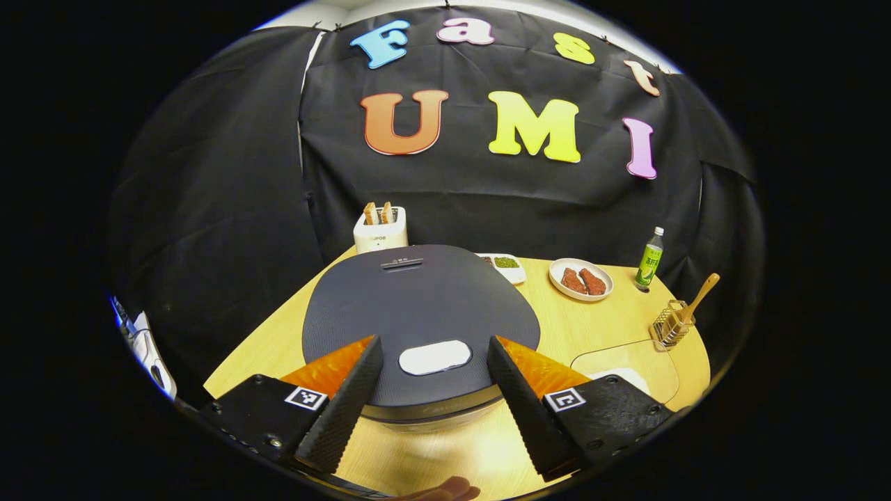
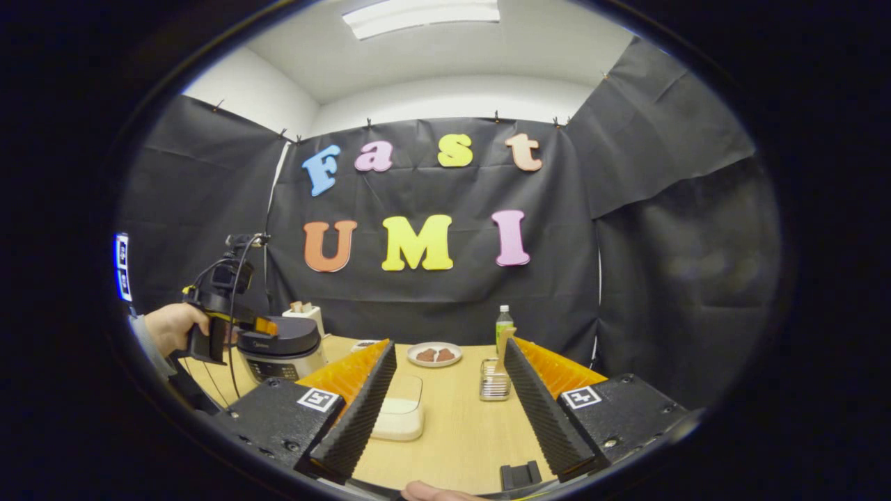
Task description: Close the left gripper, press the button to open the rice cooker; take a wooden spoon from the chopstick holder with the right hand, scoop a spoonful of rice and pour it into the rice cooker, then put the wooden spoon back into the chopstick holder.
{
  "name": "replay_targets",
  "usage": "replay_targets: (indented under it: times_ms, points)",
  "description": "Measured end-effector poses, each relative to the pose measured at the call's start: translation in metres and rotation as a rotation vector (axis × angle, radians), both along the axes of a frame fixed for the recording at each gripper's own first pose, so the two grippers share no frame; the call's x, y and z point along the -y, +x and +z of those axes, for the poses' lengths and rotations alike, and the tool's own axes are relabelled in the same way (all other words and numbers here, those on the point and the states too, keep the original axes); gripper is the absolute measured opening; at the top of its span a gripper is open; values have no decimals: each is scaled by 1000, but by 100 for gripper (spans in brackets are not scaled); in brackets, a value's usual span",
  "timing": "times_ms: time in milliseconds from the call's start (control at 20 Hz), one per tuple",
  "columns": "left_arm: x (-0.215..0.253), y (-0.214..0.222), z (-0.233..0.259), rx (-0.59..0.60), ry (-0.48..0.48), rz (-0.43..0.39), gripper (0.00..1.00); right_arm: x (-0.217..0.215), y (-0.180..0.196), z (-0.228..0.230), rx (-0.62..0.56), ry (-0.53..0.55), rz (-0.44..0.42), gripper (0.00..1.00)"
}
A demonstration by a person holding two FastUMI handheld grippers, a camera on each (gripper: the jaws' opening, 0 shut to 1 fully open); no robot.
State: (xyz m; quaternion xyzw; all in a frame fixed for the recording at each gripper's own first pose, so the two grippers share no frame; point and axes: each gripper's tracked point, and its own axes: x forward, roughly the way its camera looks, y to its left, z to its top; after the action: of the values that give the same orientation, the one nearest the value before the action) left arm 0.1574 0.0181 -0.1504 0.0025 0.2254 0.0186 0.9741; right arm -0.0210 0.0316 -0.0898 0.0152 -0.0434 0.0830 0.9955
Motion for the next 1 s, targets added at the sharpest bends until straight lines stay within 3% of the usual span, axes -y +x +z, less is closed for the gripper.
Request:
replay_targets:
  times_ms: [100, 400, 550, 600, 800, 1000]
  points:
    - [1, -2, 0, 42, 11, 4, 99, 0, -1, -1, -2, -2, 1, 96]
    - [2, -5, -6, 84, -14, 23, 99, 3, -4, 1, 8, -12, -11, 100]
    - [6, -10, -3, 109, 32, 16, 97, 4, -3, 3, 14, -16, -18, 100]
    - [7, -16, 0, 122, 34, 16, 97, 6, -1, 2, 11, -12, -24, 96]
    - [18, -28, 24, 201, -5, -13, 95, 14, 8, -1, -7, 6, -52, 100]
    - [13, -45, 58, 307, 64, 7, 95, 18, 12, 0, -18, 31, -63, 100]
